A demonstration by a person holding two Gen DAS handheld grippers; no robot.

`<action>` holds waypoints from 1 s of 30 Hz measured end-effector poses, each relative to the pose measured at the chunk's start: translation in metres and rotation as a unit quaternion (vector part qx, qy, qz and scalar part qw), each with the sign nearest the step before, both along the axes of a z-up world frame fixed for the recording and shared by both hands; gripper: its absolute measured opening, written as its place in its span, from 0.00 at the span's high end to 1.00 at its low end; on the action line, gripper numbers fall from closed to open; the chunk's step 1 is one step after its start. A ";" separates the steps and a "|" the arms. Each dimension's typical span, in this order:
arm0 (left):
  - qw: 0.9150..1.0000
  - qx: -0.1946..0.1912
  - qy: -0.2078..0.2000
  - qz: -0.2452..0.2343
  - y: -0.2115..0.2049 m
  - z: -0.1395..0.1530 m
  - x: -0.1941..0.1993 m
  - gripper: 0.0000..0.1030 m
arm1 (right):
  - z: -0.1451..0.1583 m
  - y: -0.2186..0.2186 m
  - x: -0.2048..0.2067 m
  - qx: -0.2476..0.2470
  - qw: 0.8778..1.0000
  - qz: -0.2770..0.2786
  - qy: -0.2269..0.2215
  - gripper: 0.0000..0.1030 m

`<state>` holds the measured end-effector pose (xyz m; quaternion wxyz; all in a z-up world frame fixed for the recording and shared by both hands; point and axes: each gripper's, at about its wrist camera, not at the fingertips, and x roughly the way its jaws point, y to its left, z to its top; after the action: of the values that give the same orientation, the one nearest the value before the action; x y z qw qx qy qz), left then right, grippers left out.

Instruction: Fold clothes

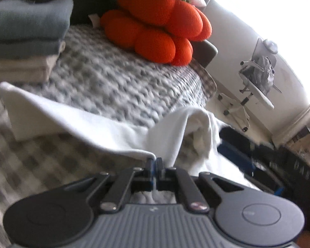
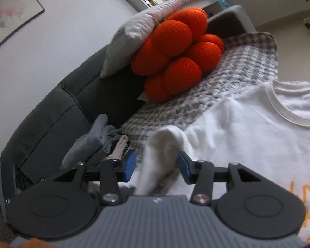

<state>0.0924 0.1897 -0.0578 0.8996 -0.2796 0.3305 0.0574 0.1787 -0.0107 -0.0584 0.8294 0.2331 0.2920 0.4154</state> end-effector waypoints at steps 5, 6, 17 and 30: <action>1.000 -0.001 0.011 -0.011 -0.010 -0.008 -0.007 0.99 | 0.004 0.013 -0.008 0.007 0.999 0.042 -0.021 0.66; 1.000 -0.001 0.013 -0.015 -0.011 -0.009 -0.008 0.99 | 0.002 0.018 -0.008 0.005 0.998 0.054 -0.018 0.67; 1.000 0.020 -0.008 -0.014 0.009 0.008 -0.044 0.70 | -0.028 0.039 0.006 -0.079 0.991 0.086 0.071 0.91; 0.987 -0.088 0.020 0.130 0.103 0.014 -0.084 0.45 | -0.030 0.046 -0.005 -0.151 0.984 0.095 0.022 0.99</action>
<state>0.0082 0.2929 -0.0435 0.8498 -0.3969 0.3127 0.1501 0.1736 0.0350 -0.0880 0.8051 0.0853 0.3901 0.4386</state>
